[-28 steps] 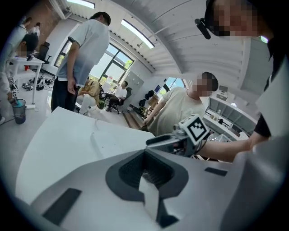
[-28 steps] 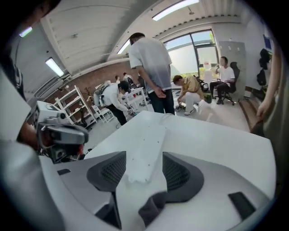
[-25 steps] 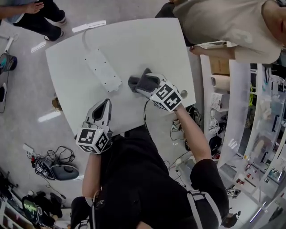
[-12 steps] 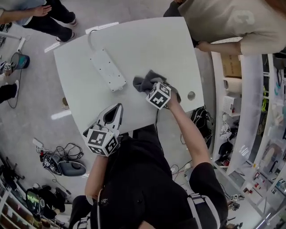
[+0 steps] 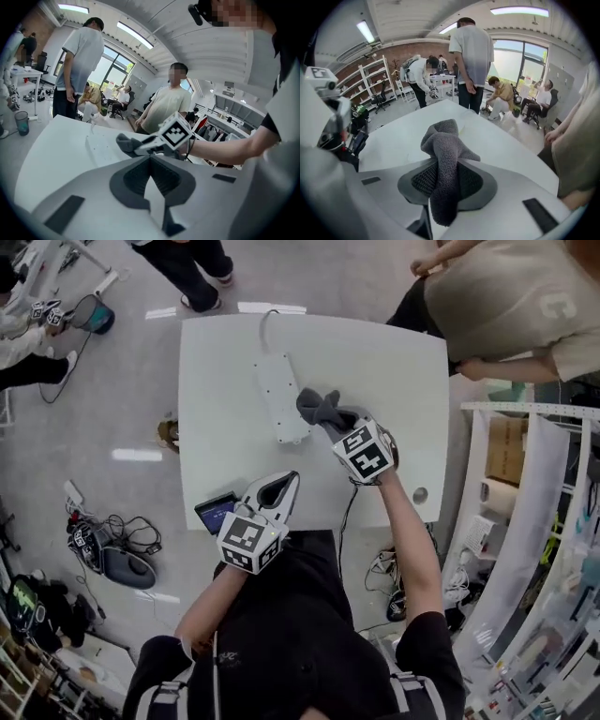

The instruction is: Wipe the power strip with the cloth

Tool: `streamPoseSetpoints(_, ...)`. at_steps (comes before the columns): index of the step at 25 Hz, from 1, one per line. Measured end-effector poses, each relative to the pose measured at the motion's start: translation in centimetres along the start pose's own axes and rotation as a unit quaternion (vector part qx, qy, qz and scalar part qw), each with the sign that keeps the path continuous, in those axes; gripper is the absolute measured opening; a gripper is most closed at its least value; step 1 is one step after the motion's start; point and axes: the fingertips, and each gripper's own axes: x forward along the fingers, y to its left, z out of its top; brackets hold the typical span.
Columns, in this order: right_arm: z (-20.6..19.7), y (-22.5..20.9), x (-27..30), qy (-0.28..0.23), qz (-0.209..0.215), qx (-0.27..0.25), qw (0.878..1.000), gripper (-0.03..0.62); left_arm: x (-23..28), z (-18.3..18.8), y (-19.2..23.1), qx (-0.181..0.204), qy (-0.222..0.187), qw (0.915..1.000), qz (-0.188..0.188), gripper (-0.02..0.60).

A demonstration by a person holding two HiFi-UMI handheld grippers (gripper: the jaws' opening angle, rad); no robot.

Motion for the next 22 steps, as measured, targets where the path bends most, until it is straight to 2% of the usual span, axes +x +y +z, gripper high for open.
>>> streamPoseSetpoints(4, 9.5, -0.9, 5.4, -0.001, -0.025, -0.081, 0.996, 0.11, -1.2, 1.9, 0.8, 0.03, -0.03, 0.9989, 0.022, 0.037)
streamPoseSetpoints(7, 12.4, -1.4, 9.7, 0.026, -0.024, -0.128, 0.991, 0.11, -1.0, 2.8, 0.8, 0.05, -0.043, 0.9973, 0.031, 0.037)
streamPoseSetpoints(11, 13.1, -0.6, 14.1, 0.09, -0.011, -0.173, 0.981, 0.11, -2.2, 3.4, 3.4, 0.038, -0.051, 0.9976, 0.026, 0.037)
streamPoseSetpoints(15, 12.5, 1.9, 14.3, 0.12, 0.002, -0.196, 0.973, 0.11, -4.2, 3.0, 5.8, 0.012, -0.054, 0.9983, 0.018, 0.037)
streamPoseSetpoints(17, 11.4, 3.6, 13.3, 0.129, 0.014, -0.201, 0.971, 0.11, -5.2, 2.7, 6.1, 0.005, -0.055, 0.9984, 0.012, 0.037)
streamPoseSetpoints(20, 8.0, 8.2, 12.9, 0.14, 0.062, -0.211, 0.965, 0.11, -6.8, 1.6, 7.0, -0.01, -0.047, 0.9985, 0.028, 0.037)
streamPoseSetpoints(22, 5.7, 9.8, 11.5, 0.137, 0.082, -0.212, 0.964, 0.11, -6.1, 1.5, 7.3, -0.016, -0.048, 0.9983, 0.029, 0.037)
